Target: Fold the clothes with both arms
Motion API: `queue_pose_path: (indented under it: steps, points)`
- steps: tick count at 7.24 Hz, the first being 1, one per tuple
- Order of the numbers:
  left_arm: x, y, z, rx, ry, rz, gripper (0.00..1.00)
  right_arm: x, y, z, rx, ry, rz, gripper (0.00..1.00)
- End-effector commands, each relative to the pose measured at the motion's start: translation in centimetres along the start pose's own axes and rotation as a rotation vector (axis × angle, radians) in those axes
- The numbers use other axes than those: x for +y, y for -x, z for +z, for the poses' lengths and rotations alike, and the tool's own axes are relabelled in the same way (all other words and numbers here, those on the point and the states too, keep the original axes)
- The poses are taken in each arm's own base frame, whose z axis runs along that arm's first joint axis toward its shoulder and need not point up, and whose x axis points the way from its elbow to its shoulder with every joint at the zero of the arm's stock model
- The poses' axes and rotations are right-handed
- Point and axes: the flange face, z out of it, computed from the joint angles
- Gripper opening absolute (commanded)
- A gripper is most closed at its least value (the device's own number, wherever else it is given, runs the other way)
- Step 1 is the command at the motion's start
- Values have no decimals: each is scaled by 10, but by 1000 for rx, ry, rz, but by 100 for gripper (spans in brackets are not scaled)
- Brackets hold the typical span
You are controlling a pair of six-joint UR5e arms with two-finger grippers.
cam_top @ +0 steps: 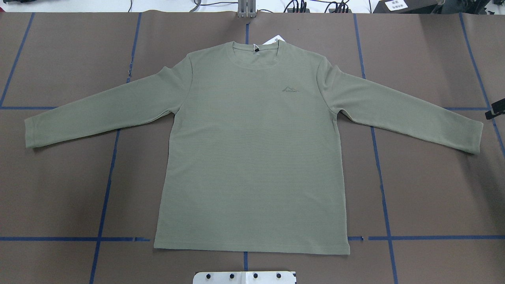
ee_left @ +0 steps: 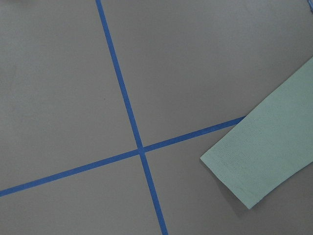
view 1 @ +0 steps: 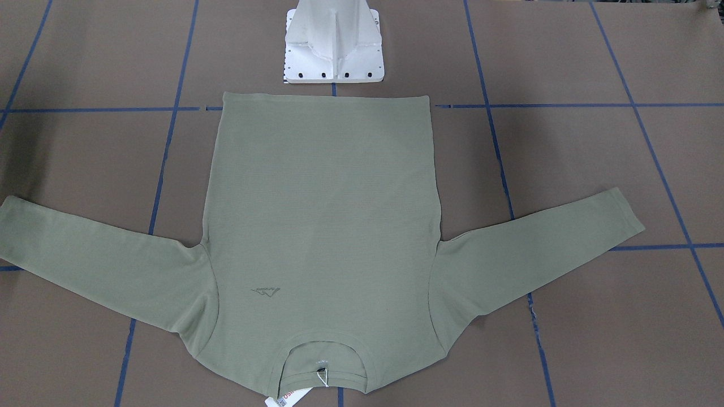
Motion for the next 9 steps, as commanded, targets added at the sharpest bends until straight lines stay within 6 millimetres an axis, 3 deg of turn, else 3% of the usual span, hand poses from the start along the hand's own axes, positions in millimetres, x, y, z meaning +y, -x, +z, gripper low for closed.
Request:
queue_pose_path:
  steps: [1, 6, 7, 9]
  points:
    - [0, 0, 1, 2, 1, 0, 100, -10, -1, 30, -1, 14, 67, 90]
    - [1, 3, 3, 3, 5, -3, 100, -4, -12, 57, 38, 53, 78, 75]
    - [2, 3, 4, 3, 8, -5, 100, -15, -3, 58, 37, 53, 76, 73]
    - [2, 3, 4, 4, 7, -5, 100, -19, -4, 61, 56, 42, 74, 70]
